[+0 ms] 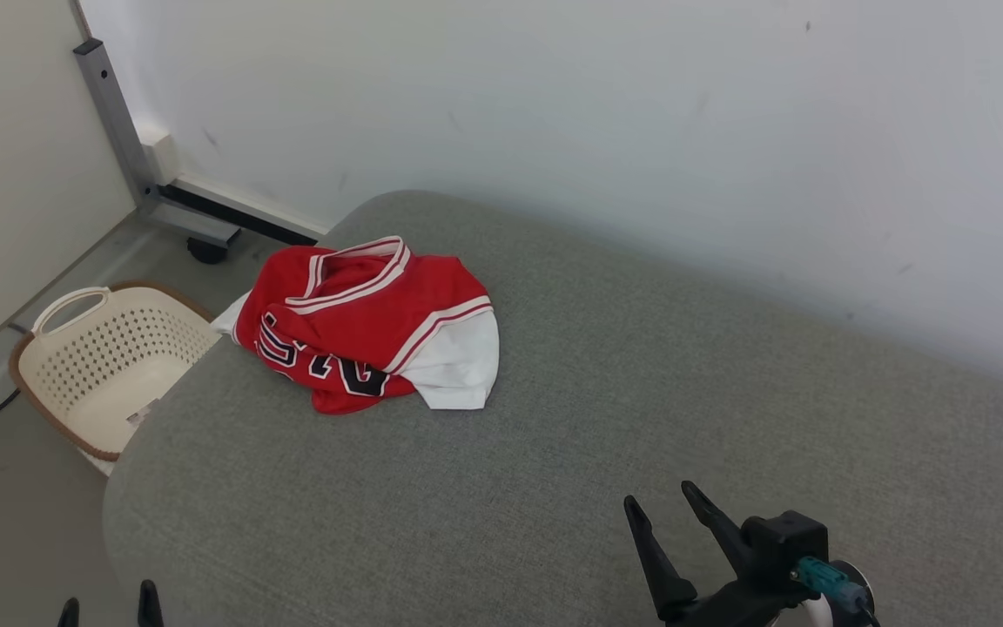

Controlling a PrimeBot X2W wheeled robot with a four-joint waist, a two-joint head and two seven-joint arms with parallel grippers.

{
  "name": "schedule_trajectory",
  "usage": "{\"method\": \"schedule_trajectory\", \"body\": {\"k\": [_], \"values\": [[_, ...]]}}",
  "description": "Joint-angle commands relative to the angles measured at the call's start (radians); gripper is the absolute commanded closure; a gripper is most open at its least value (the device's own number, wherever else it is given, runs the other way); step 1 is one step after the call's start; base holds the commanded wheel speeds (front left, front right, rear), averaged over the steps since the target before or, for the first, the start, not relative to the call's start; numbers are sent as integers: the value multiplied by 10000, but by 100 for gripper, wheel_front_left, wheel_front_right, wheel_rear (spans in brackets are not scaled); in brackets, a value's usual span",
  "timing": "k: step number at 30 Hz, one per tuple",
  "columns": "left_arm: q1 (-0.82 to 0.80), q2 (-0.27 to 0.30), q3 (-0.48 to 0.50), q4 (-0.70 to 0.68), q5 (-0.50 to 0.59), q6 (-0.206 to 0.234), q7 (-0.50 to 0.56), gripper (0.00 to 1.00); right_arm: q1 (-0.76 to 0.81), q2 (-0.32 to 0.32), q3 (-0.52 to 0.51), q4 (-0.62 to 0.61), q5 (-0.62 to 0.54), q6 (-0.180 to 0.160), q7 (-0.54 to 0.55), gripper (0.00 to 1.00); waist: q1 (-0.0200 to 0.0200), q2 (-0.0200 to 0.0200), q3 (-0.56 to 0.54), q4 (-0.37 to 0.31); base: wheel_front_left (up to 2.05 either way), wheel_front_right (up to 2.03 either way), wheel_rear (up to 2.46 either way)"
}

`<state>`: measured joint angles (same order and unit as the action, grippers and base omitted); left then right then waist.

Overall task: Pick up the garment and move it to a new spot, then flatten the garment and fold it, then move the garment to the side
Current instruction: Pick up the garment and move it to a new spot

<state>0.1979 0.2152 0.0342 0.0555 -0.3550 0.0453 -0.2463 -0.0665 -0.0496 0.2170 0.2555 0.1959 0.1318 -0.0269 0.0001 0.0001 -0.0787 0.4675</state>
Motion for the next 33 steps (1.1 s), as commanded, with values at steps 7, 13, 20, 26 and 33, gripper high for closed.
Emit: {"method": "schedule_trajectory", "body": {"k": [7,13,20,26,33], "values": [[348,-258,128,-246,37,118,-159,0,-508,-142,391,513,267,-23,-204,0,-1,-1,391,343,0,0,0],[229,-268,135,-111,24,-34,-179,0,-574,-208,488,725,333,-23,-341,0,-1,-1,418,355,0,0,0],[-466,-70,-119,320,336,-91,15,0,-378,-226,435,772,356,-23,-334,0,-1,-1,450,360,0,0,0],[-3161,-151,-601,1687,-124,-549,1162,0,-56,-363,323,339,151,-23,1,0,-1,-1,678,380,0,0,0],[-6732,-642,-821,5033,-1334,-1023,3526,0,47,-776,451,-1147,-147,-23,854,0,-1,-1,1495,-225,0,0,0]]}}
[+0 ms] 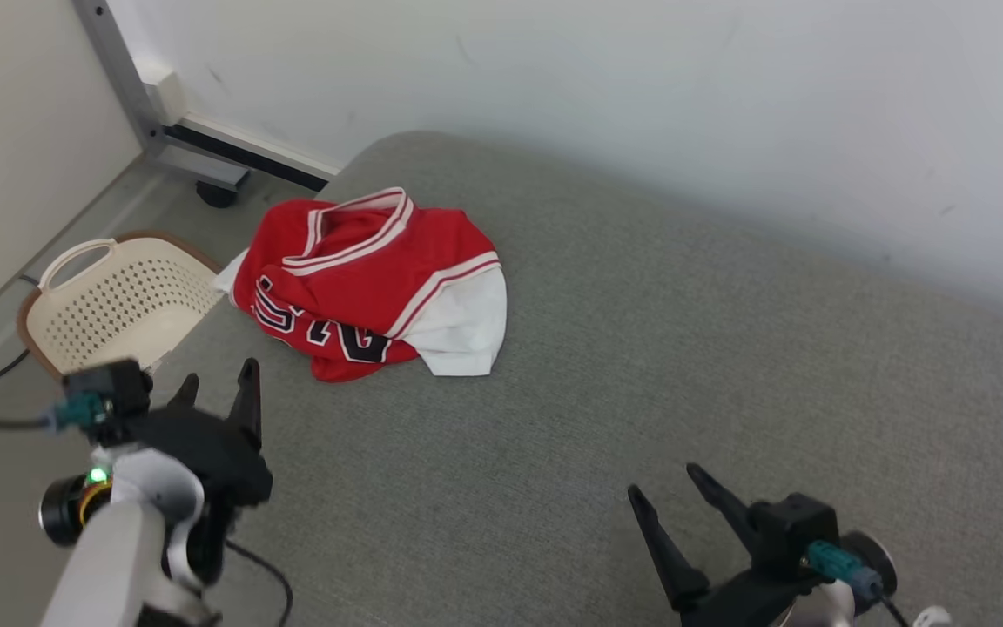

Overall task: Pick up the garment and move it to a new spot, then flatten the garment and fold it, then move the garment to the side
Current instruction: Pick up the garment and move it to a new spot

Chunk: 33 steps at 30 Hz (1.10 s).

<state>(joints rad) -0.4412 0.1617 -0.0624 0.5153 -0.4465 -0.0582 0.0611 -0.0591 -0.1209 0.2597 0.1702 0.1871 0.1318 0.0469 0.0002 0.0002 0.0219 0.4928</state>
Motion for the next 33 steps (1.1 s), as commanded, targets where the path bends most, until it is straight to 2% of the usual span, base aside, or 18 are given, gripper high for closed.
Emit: {"method": "schedule_trajectory", "body": {"k": [1,3,6,11,16,21,28,29,31,33], "values": [[-898,-78,187,801,-469,16,806,0,-73,-114,53,-644,-14,-23,307,0,-2,-2,760,-663,0,0,0],[-1843,-189,285,1480,-879,-9,1348,0,-127,-337,111,-1259,-53,-23,692,0,-2,-2,1191,-957,0,0,0],[-2744,-46,297,2386,-986,16,2034,0,-64,-574,309,-2170,-145,-23,1283,0,-2,-2,1782,-1386,0,0,0],[-4015,290,170,3486,-881,5,2429,0,12,-937,353,-3456,-284,-23,1967,0,-2,-2,2707,-2043,0,0,0],[-4596,470,-25,4210,-676,-33,2374,0,253,-1050,119,-4171,-337,-23,2239,0,-2,-2,3145,-2366,0,0,0],[-5129,750,72,5301,-661,471,1877,0,405,-1109,27,-4802,-408,-23,2479,0,-2,-2,3636,-2868,0,0,0],[-5307,800,103,6383,-716,769,1724,0,403,-1160,-4,-5018,-456,-23,2585,0,-2,-2,3721,-3112,0,0,0],[-5333,787,102,6498,-740,731,1769,25,396,-1148,2,-5029,-470,-23,2581,0,-2,-2,3724,-3127,0,0,0],[-5381,755,97,6658,-782,667,1684,98,372,-1132,3,-4997,-466,-23,2579,0,-2,-2,3713,-3138,0,0,0],[-5343,759,52,6759,-729,548,1521,100,317,-1119,28,-4907,-416,-23,2527,0,-2,-2,3600,-3134,0,0,0]]}}
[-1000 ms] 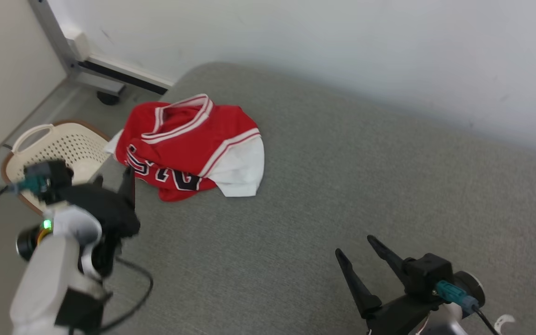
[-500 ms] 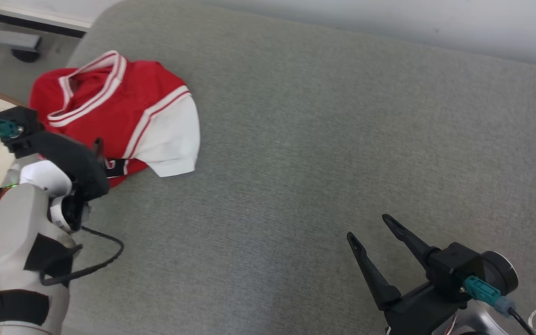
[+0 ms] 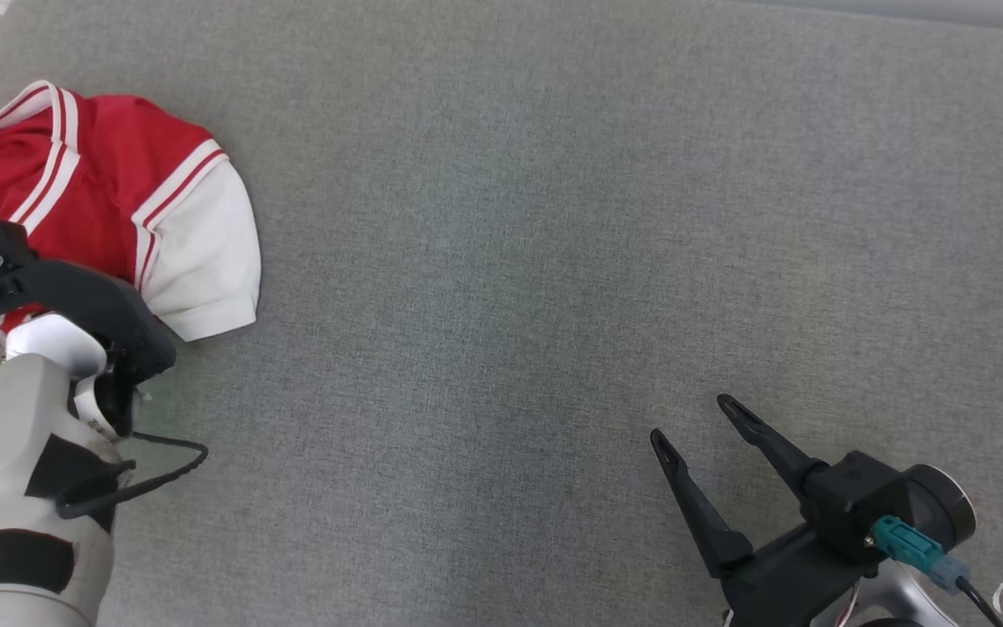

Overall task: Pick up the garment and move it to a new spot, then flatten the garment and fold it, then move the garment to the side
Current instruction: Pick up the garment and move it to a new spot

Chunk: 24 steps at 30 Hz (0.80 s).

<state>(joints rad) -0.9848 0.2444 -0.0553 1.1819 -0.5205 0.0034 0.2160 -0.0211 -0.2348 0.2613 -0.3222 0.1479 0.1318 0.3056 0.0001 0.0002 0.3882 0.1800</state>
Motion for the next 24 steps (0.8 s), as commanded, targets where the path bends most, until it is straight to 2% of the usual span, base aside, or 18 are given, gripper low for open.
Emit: {"method": "schedule_trajectory", "body": {"k": [1,9,12,17,24], "values": [[45,59,-66,151,83,-115,-239,100,-177,56,90,98,44,-23,-158,0,-1,-2,-247,-18,0,0,0],[-209,630,-309,158,281,-401,-926,100,-410,398,436,987,362,-24,-737,0,-1,-2,-1526,-89,0,0,0],[-445,748,-443,-59,312,-770,-993,100,-509,632,425,1374,462,-24,-1083,0,-1,-2,-2070,-83,0,0,0],[-753,736,-506,-391,6,-1156,-791,100,-568,1025,235,2153,585,-24,-1784,0,-1,-2,-3137,-279,0,0,0],[-992,563,-875,-1240,-130,-1322,-291,100,-270,1397,-412,2788,590,-24,-2413,0,-1,-2,-4184,-757,0,0,0]]}}
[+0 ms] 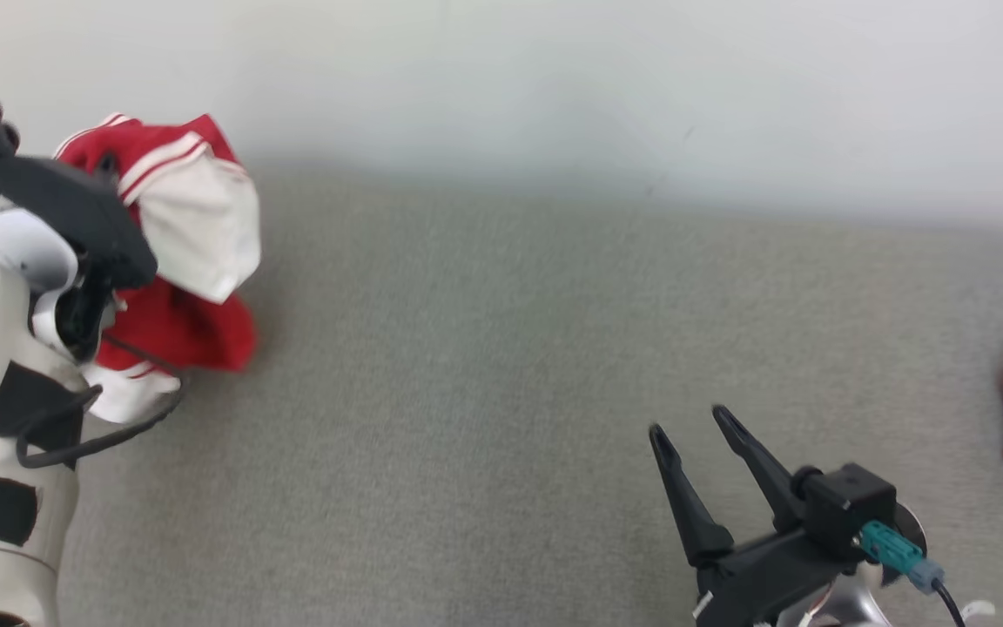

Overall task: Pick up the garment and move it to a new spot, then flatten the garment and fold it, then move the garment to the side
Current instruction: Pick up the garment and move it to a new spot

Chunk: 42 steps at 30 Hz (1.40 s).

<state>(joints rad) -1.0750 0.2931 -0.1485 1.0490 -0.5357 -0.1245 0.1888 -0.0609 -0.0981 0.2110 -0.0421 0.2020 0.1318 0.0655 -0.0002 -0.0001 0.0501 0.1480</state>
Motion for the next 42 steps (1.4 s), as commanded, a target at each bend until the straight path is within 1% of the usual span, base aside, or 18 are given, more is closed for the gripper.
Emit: {"method": "schedule_trajectory", "body": {"k": [1,5,9,12,15,17,18,21,23,26,30,33,34,35,36,40,41,42], "values": [[-107,52,5,-152,-7,-57,-24,100,175,63,-28,52,-8,-24,-68,0,2,1,-906,-549,0,0,0],[87,-152,-136,-1229,-321,-81,-52,100,384,114,-426,97,-209,-24,-141,0,2,1,-1197,-1128,0,0,0],[600,-387,-383,-2594,-614,-59,-14,100,568,125,-857,-6,-395,-24,-60,0,2,1,-1333,-1776,0,0,0],[1075,-655,-540,-3668,-807,-61,15,100,641,120,-983,-146,-523,-24,93,0,2,1,-1344,-2401,0,0,0],[1617,-1065,-680,-4725,-1002,-7,162,100,622,41,-1064,-317,-596,-24,216,0,2,1,-1246,-3042,0,0,0],[1990,-1272,-710,-5405,-1176,139,277,100,609,5,-1028,-402,-584,-24,311,0,2,1,-1135,-3473,0,0,0],[2344,-1473,-802,-5975,-1169,302,362,100,640,-22,-1054,-513,-576,-24,391,0,2,1,-1008,-3828,0,0,0],[2985,-1799,-970,-6653,-1246,571,386,100,617,-33,-953,-614,-533,-24,479,0,2,1,-769,-4304,0,0,0],[3423,-1876,-1225,-6966,-1077,715,387,100,574,-30,-872,-640,-489,-24,509,0,2,1,-601,-4569,0,0,0],[4147,-2009,-1509,-7033,-1008,917,334,100,436,-14,-681,-635,-408,-24,482,0,2,1,-344,-4897,0,0,0],[4874,-1778,-1828,-6400,-511,1171,25,100,364,25,-473,-544,-348,-24,420,0,2,1,-119,-5120,0,0,0],[5300,-1808,-2029,-5743,-260,1299,-333,100,289,30,-377,-459,-306,-24,403,0,2,1,-64,-5127,0,0,0],[5414,-1825,-2056,-5536,-242,1315,-490,86,273,31,-360,-415,-299,-24,391,0,2,1,-58,-5097,0,0,0],[5513,-1839,-2171,-5343,-132,1244,-670,51,272,40,-350,-373,-280,-24,391,0,2,1,-58,-5041,0,0,0],[5644,-1893,-2183,-5161,-178,1190,-870,0,262,47,-313,-334,-262,-24,392,0,2,1,-65,-4982,0,0,0],[5991,-2053,-1885,-4653,-484,1202,-1945,0,209,16,-294,-213,-207,-24,346,0,2,1,-174,-4634,0,0,0],[5991,-2053,-1885,-4653,-484,1202,-1945,0,209,16,-294,-213,-207,-24,346,0,2,1,-174,-4634,0,0,0],[6050,-2057,-1786,-4619,-543,1170,-2222,0,215,11,-280,-197,-204,-24,339,0,2,1,-218,-4546,0,0,0]]}}
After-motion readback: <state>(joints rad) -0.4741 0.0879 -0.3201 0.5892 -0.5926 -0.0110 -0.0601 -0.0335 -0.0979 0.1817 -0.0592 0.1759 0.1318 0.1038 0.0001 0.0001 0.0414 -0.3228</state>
